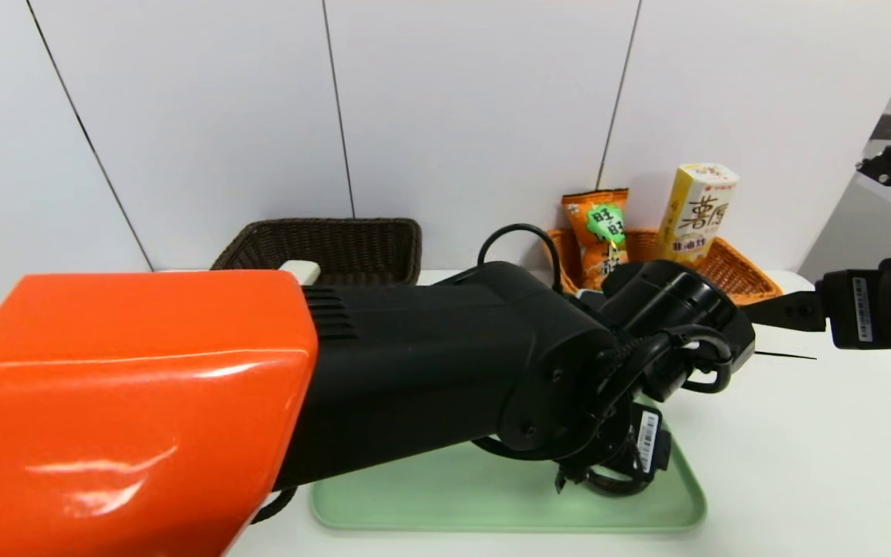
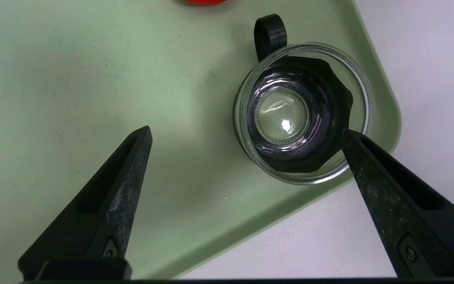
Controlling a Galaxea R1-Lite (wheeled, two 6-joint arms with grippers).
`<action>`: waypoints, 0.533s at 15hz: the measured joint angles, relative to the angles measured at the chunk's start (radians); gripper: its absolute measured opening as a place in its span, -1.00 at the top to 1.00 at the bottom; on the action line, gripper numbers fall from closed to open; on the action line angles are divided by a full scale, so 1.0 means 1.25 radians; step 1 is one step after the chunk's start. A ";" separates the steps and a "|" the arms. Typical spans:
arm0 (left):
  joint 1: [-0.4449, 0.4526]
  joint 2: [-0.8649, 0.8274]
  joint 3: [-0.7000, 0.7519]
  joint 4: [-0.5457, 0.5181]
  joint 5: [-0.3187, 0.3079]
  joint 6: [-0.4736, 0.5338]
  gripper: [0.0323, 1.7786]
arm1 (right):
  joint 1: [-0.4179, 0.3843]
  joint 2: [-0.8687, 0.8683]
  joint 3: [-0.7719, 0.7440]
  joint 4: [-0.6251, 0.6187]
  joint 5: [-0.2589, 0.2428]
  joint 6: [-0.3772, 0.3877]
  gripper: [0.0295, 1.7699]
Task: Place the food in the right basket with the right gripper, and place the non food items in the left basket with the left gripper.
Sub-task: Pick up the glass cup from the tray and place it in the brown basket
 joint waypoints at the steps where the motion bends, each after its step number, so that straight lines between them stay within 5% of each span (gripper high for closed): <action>1: 0.001 0.006 0.000 -0.001 0.000 0.000 -0.90 | 0.000 -0.001 0.000 0.000 0.000 0.001 -0.93; 8: 0.015 0.020 -0.001 -0.010 -0.044 0.003 -0.90 | 0.000 -0.002 0.012 -0.001 0.000 0.001 -0.93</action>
